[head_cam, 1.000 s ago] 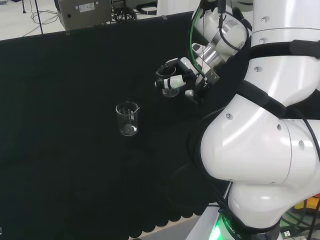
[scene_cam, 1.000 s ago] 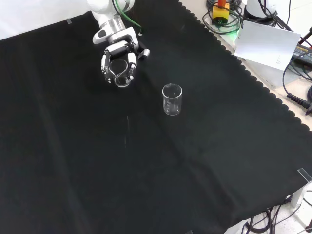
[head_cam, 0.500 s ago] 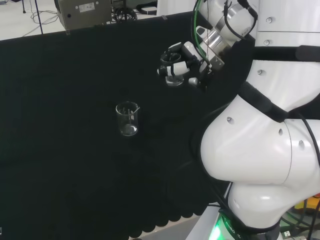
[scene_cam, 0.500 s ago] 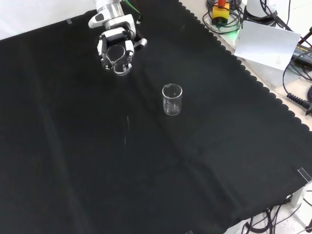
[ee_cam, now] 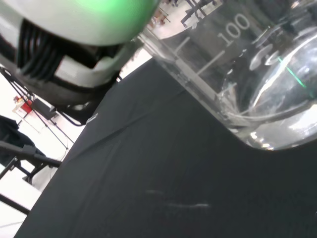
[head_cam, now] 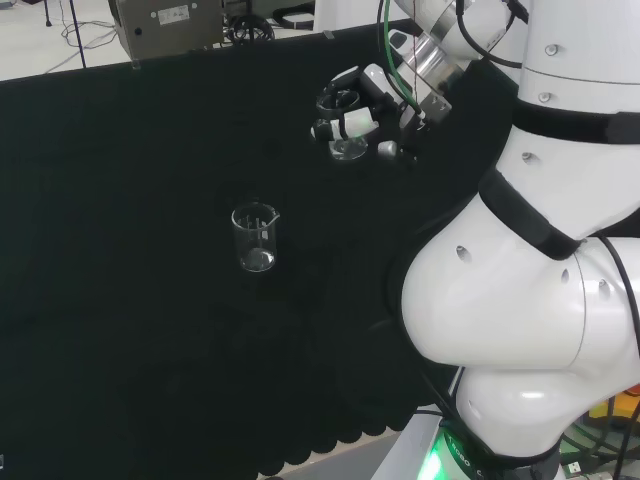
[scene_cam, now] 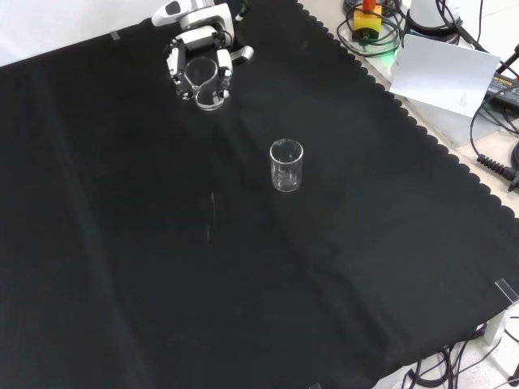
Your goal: Pick up the beaker on the right.
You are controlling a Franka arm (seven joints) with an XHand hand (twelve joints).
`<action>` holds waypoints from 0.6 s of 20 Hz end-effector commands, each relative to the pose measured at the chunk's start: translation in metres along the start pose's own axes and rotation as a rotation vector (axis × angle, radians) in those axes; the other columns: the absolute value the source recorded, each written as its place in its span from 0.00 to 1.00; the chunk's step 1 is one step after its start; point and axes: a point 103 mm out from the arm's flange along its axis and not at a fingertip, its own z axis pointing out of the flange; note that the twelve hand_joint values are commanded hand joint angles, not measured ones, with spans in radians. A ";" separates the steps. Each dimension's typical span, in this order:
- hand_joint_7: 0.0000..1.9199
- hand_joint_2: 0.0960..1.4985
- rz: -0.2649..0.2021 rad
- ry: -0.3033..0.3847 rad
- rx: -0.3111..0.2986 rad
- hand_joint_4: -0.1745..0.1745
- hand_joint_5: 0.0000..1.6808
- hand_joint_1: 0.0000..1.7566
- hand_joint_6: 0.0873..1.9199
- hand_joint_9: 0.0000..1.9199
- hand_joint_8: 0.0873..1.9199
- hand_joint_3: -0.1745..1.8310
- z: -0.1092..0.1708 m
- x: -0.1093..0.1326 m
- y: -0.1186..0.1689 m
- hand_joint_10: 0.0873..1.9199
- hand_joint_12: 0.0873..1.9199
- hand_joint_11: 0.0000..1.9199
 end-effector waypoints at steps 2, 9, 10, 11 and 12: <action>0.91 0.35 -0.043 -0.108 0.063 1.00 0.80 0.65 0.28 0.95 0.00 0.46 0.007 0.033 -0.017 0.00 0.22 0.92; 0.91 0.35 -0.055 -0.191 0.113 1.00 0.81 0.65 0.25 0.95 0.00 0.45 0.014 0.056 -0.038 0.00 0.21 0.92; 0.91 0.35 -0.052 -0.196 0.117 1.00 0.81 0.65 0.25 0.95 0.00 0.45 0.015 0.058 -0.041 0.00 0.21 0.92; 0.91 0.35 -0.050 -0.204 0.120 1.00 0.81 0.65 0.25 0.95 0.00 0.45 0.015 0.061 -0.044 0.00 0.21 0.92; 0.91 0.35 -0.049 -0.209 0.124 1.00 0.81 0.65 0.25 0.95 0.00 0.45 0.015 0.063 -0.046 0.00 0.21 0.92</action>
